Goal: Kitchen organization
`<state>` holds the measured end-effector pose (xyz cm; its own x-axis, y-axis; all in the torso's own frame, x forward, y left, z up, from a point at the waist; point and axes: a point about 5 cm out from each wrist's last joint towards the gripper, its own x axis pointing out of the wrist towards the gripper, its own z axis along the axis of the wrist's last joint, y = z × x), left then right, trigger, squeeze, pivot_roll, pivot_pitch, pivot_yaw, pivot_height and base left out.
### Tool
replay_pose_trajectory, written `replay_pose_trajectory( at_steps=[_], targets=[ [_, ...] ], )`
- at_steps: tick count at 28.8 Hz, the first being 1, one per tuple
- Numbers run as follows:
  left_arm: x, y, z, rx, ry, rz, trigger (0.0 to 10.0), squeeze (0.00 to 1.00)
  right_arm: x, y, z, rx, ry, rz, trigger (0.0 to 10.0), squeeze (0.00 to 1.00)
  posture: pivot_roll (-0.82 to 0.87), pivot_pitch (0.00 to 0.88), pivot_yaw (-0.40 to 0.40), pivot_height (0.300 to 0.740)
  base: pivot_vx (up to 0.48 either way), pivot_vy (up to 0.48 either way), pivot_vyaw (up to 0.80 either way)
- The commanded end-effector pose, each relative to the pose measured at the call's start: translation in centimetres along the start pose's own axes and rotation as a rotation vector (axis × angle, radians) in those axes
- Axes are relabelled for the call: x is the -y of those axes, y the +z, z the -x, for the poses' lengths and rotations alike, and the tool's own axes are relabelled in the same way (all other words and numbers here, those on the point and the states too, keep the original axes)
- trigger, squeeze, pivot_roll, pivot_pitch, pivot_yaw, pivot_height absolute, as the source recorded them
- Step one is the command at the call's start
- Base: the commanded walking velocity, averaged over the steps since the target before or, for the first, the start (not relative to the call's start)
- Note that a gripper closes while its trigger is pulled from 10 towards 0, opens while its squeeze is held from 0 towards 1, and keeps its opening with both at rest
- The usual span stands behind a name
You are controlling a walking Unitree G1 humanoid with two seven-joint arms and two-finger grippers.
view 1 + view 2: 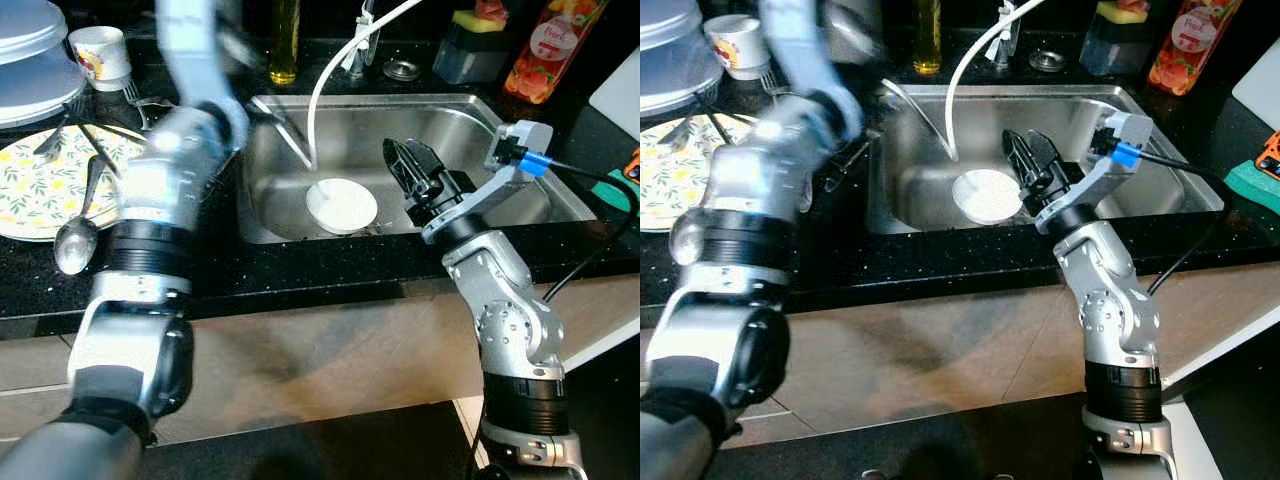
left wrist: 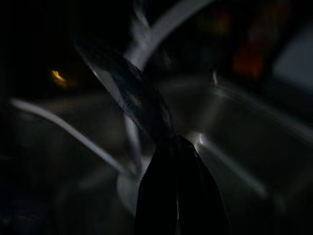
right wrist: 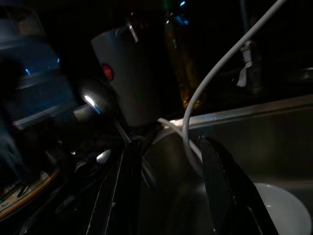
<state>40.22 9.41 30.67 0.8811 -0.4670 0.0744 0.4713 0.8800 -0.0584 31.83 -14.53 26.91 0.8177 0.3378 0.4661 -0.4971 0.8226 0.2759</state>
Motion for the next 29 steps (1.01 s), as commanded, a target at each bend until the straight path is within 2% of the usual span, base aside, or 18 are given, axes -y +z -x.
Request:
replay_pose_trajectory(
  at_steps=[1,7,8,10,11,14,15,16,17,18,19,21,23,24,26,27,28,29],
  targets=[
    [0.6,-1.2,-0.7,-0.068,0.012,-0.052,10.0,1.0,0.3,0.1,0.6,-0.003,-0.026,-0.001,10.0,0.0,0.02,0.135,-0.003,0.74,0.0,0.0,0.0],
    [1.1,-1.5,-1.0,-0.079,-0.006,-0.1,10.0,1.0,0.5,0.2,1.1,-0.004,-0.041,0.001,10.0,0.0,0.02,0.137,-0.001,0.74,0.0,0.0,0.0],
    [1.3,-0.6,-0.8,-0.016,-0.027,-0.129,10.0,0.0,0.5,0.2,1.1,-0.004,-0.044,0.001,10.0,0.0,0.02,0.137,-0.002,0.74,0.0,0.0,0.0],
    [0.1,2.4,0.6,0.098,-0.003,-0.147,10.0,0.0,0.5,0.1,1.0,-0.002,-0.043,-0.003,10.0,0.0,0.03,0.135,-0.004,0.74,0.0,0.0,0.0],
    [0.1,2.4,0.6,0.098,-0.003,-0.147,10.0,0.0,0.5,0.1,1.0,-0.002,-0.043,-0.003,10.0,0.0,0.03,0.135,-0.004,0.74,0.0,0.0,0.0],
    [-2.8,4.6,3.0,0.128,0.118,-0.226,10.0,0.0,0.3,0.0,0.8,-0.002,-0.036,-0.011,10.0,0.0,0.05,0.135,-0.005,0.74,0.0,0.0,0.0],
    [-4.9,5.0,4.2,0.103,0.233,-0.268,10.0,0.0,0.3,-0.1,0.8,-0.004,-0.034,-0.015,10.0,0.0,0.05,0.137,-0.005,0.74,0.0,0.0,0.0],
    [-6.8,5.1,5.3,0.064,0.34,-0.283,10.0,0.0,0.2,-0.2,0.9,-0.007,-0.032,-0.017,10.0,0.0,0.06,0.138,-0.007,0.74,0.0,0.0,0.0],
    [-6.8,5.1,5.3,0.064,0.34,-0.283,10.0,0.0,0.2,-0.2,0.9,-0.007,-0.032,-0.017,10.0,0.0,0.06,0.138,-0.007,0.74,0.0,0.0,0.0],
    [-7.9,5.1,6.0,0.036,0.408,-0.29,10.0,0.0,0.2,-0.2,0.9,-0.009,-0.032,-0.02,10.0,0.0,0.06,0.138,-0.007,0.74,0.0,0.0,0.0],
    [-9.8,5.1,7.3,0.003,0.531,-0.288,10.0,0.0,0.2,-0.3,0.9,-0.012,-0.031,-0.022,10.0,0.0,0.07,0.142,-0.01,0.74,0.0,0.0,0.0],
    [-9.8,5.1,7.3,0.003,0.531,-0.288,10.0,0.0,0.2,-0.3,0.9,-0.012,-0.031,-0.022,10.0,0.0,0.07,0.142,-0.01,0.74,0.0,0.0,0.0],
    [-12.4,3.3,10.7,-0.103,0.738,-0.258,10.0,0.0,0.2,-0.5,1.0,-0.024,-0.03,-0.024,10.0,0.0,0.08,0.146,-0.007,0.74,0.0,0.0,0.0],
    [-12.4,3.3,10.7,-0.103,0.738,-0.258,10.0,0.0,0.2,-0.5,1.0,-0.024,-0.03,-0.024,10.0,0.0,0.08,0.146,-0.007,0.74,0.0,0.0,0.0],
    [-12.1,1.0,13.5,-0.228,0.745,-0.238,10.0,0.0,0.2,-0.7,1.1,-0.033,-0.026,-0.028,10.0,0.0,0.12,0.152,-0.015,0.74,0.0,0.0,0.0],
    [-11.3,0.8,14.5,-0.253,0.709,-0.238,10.0,0.0,0.2,-0.8,1.1,-0.039,-0.02,-0.032,10.0,0.0,0.15,0.153,-0.027,0.74,0.0,0.0,0.0],
    [-11.3,0.8,14.5,-0.253,0.709,-0.238,10.0,0.0,0.2,-0.8,1.1,-0.039,-0.02,-0.032,10.0,0.0,0.15,0.153,-0.027,0.74,0.0,0.0,0.0],
    [-10.6,0.9,15.2,-0.263,0.687,-0.242,10.0,0.0,0.2,-1.0,1.1,-0.043,-0.016,-0.035,10.0,0.0,0.16,0.155,-0.032,0.74,0.0,0.0,0.0]
  ],
)
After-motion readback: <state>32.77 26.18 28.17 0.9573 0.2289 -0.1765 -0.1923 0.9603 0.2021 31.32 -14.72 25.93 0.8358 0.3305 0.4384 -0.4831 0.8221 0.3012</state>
